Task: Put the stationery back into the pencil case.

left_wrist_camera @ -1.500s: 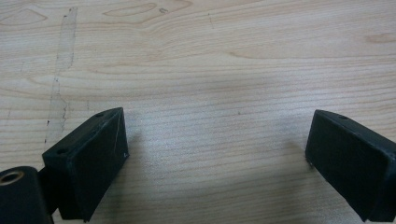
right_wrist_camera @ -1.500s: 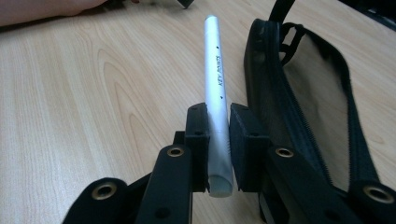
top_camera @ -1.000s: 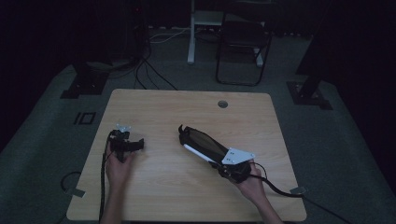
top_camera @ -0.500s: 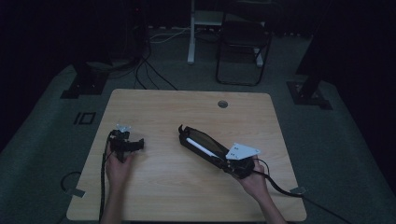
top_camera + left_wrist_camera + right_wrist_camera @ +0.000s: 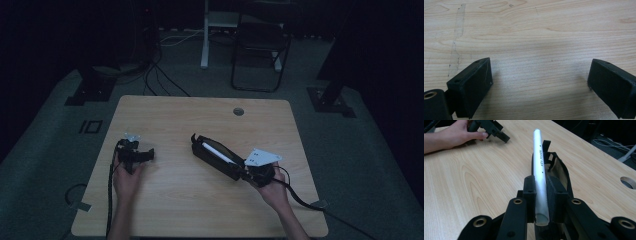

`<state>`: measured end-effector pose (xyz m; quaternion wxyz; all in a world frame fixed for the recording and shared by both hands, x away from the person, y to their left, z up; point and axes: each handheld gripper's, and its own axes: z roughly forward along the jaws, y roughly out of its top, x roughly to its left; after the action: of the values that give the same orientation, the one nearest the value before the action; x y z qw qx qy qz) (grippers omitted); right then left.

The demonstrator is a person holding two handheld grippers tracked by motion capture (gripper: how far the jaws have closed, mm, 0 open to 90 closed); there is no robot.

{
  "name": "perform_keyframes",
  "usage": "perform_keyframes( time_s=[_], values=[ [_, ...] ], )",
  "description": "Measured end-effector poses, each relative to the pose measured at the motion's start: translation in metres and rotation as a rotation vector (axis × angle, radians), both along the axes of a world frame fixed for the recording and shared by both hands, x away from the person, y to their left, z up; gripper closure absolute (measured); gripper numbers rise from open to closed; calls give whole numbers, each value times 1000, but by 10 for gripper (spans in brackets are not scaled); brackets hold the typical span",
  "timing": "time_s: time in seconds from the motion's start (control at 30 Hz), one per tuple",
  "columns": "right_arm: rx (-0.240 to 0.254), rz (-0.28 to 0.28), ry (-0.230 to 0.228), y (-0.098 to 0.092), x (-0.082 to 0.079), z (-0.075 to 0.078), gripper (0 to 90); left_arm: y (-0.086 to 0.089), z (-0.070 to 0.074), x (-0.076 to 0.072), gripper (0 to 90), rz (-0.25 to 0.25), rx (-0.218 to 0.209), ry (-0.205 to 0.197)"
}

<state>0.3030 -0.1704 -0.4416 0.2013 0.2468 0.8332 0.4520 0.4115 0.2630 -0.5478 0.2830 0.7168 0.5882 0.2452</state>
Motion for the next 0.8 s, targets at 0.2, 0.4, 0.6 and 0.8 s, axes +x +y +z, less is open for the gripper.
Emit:
perform_keyframes(
  time_s=[0.2, 0.4, 0.6, 0.8],
  values=[
    [2, -5, 1, 0, 2, 0, 787, 0, 0, 0, 60, 0, 0, 0],
    [7, -11, 0, -1, 6, 1, 787, 0, 0, 0, 61, 0, 0, 0],
    [12, -19, -4, -2, 10, 1, 787, 0, 0, 0, 60, 0, 0, -1],
    [20, -27, -5, -3, 13, 2, 787, 0, 0, 0, 61, 0, 0, 0]
  ],
)
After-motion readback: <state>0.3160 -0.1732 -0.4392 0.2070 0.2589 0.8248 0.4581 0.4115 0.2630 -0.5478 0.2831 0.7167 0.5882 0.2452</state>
